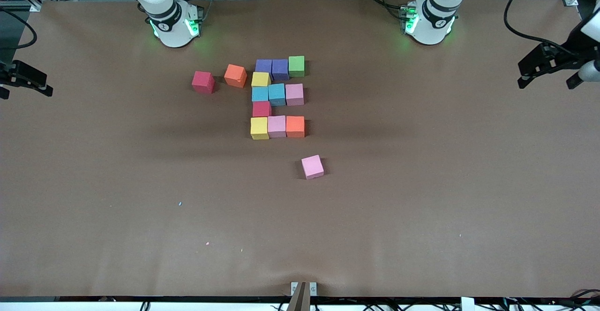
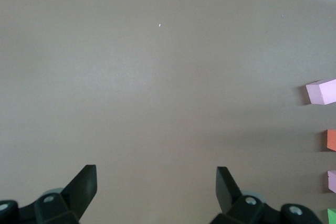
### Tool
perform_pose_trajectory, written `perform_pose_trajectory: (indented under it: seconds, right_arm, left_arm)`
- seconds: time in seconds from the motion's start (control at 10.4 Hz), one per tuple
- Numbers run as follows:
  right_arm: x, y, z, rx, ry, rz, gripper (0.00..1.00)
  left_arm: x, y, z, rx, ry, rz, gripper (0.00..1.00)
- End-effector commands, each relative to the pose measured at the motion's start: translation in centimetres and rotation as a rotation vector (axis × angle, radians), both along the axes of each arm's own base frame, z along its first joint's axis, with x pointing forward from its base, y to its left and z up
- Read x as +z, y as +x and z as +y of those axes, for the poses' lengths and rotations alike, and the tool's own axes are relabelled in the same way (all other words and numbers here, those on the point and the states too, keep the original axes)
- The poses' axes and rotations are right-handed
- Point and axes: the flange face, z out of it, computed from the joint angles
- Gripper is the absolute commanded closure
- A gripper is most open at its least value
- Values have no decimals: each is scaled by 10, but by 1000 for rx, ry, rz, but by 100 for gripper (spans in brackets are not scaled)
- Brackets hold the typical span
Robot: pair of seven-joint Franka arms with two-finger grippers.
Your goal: Arrange 11 blocks into digit 3
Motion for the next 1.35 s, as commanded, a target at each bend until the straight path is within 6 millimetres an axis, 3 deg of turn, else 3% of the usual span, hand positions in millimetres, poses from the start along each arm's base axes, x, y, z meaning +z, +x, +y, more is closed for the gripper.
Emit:
perform_pose_trajectory:
  seconds: [0.0, 0.48, 0.67, 1.25]
  right_arm:
    - [2, 1, -1, -1, -6, 2, 0]
    - [2, 1, -1, 0, -7, 0, 0]
    - [2, 1, -2, -1, -8, -3, 0]
    - [2, 2, -2, -1, -9, -10, 0]
  left_arm:
    - [1, 4, -8, -7, -10, -10, 0]
    - [-4, 10, -1, -5, -5, 1, 0]
    - [-5, 11, 14, 17, -7, 3, 0]
    - [-5, 10, 4, 5, -4, 2, 0]
